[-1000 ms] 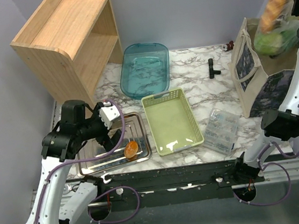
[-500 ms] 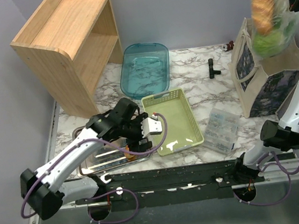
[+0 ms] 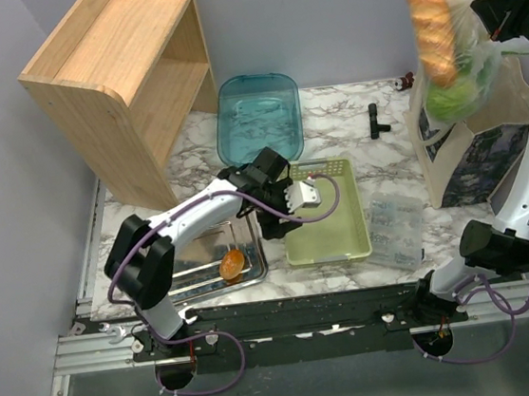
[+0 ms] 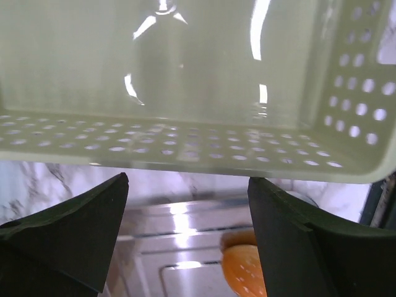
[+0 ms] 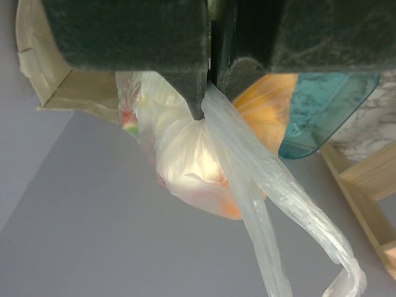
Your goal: Untie the knot of the grocery bags and take out the mixed food
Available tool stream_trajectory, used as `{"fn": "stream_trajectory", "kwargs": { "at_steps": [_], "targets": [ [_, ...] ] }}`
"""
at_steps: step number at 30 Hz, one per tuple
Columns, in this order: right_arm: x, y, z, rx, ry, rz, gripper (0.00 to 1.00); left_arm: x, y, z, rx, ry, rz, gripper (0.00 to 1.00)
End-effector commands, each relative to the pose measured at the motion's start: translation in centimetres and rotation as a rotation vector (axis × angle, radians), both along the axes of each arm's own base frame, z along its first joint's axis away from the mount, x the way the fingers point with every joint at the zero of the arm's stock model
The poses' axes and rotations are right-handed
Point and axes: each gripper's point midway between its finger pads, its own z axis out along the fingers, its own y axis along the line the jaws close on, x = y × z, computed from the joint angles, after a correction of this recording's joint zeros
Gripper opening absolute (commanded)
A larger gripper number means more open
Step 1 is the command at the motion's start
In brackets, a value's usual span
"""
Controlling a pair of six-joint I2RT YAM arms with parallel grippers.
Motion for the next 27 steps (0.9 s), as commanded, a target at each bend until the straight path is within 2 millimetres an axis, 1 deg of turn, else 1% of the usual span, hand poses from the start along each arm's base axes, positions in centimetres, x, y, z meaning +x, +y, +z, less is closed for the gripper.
{"fn": "stream_trajectory", "kwargs": {
  "at_steps": [1, 2, 5, 8, 10, 11, 12, 13, 14, 16, 17, 18, 19, 20, 21, 22, 24, 25, 26, 27],
  "targets": [
    [-1.9, 1.8, 0.2, 0.016, -0.005, 0.071, 0.01, 3.9, -6.0, 2.5, -0.132, -0.104, -0.049, 0.80],
    [-2.0, 1.9, -0.1, 0.016, 0.002, 0.075, 0.01, 4.4, -7.0, 3.1, -0.144, -0.111, -0.047, 0.80],
    [-2.1, 2.0, -1.2, 0.019, 0.034, 0.079, 0.01, 4.7, -9.4, 3.2, -0.163, -0.064, -0.028, 0.80],
    [-2.3, 2.3, -2.2, 0.022, 0.060, 0.093, 0.01, 3.9, -11.4, 3.0, -0.194, -0.040, -0.048, 0.81],
    [-2.3, 2.6, -2.9, 0.029, 0.077, 0.106, 0.01, 3.4, -12.7, 3.2, -0.215, -0.030, -0.055, 0.83],
    [-2.3, 2.8, -3.1, 0.030, 0.082, 0.114, 0.01, 2.9, -13.0, 3.5, -0.221, -0.013, -0.050, 0.83],
    [-2.4, 3.0, -3.2, 0.033, 0.085, 0.124, 0.01, 2.7, -13.1, 4.5, -0.235, -0.002, -0.043, 0.84],
    [-2.4, 3.2, -3.2, 0.037, 0.087, 0.133, 0.01, 2.6, -12.8, 6.0, -0.260, -0.001, -0.022, 0.85],
    [-2.5, 3.5, -3.2, 0.042, 0.089, 0.147, 0.01, 2.5, -12.2, 7.2, -0.292, 0.004, -0.003, 0.85],
    [-2.7, 4.3, -3.2, 0.046, 0.091, 0.174, 0.01, 1.8, -9.8, 10.8, -0.402, 0.014, 0.021, 0.87],
    [-2.8, 4.6, -3.2, 0.050, 0.092, 0.186, 0.01, 1.6, -8.2, 12.2, -0.442, 0.007, 0.042, 0.88],
    [-2.9, 5.0, -3.3, 0.052, 0.092, 0.199, 0.01, 1.5, -6.6, 13.1, -0.463, -0.005, 0.063, 0.90],
    [-2.9, 5.4, -3.4, 0.055, 0.093, 0.211, 0.01, 1.1, -4.9, 13.5, -0.466, -0.012, 0.073, 0.90],
    [-3.0, 5.8, -3.4, 0.060, 0.095, 0.227, 0.01, 1.1, -3.2, 13.4, -0.449, -0.022, 0.092, 0.91],
    [-3.1, 6.3, -3.3, 0.062, 0.095, 0.243, 0.01, 1.0, -1.5, 12.7, -0.413, -0.032, 0.105, 0.90],
    [-3.2, 6.8, -3.5, 0.072, 0.102, 0.261, 0.01, 0.8, 0.1, 11.6, -0.357, -0.040, 0.101, 0.89],
    [-3.4, 8.2, -4.0, 0.097, 0.118, 0.303, 0.01, 0.7, 3.0, 8.5, -0.241, -0.070, 0.100, 0.87],
    [-3.5, 9.2, -4.3, 0.105, 0.128, 0.326, 0.01, 0.4, 3.9, 7.0, -0.209, -0.081, 0.089, 0.87],
    [-3.4, 10.0, -4.8, 0.108, 0.140, 0.341, 0.01, 0.4, 4.5, 5.9, -0.189, -0.109, 0.073, 0.87],
    [-3.4, 11.3, -5.3, 0.105, 0.149, 0.365, 0.01, 0.3, 4.8, 4.7, -0.180, -0.125, 0.064, 0.86]
  ]
}}
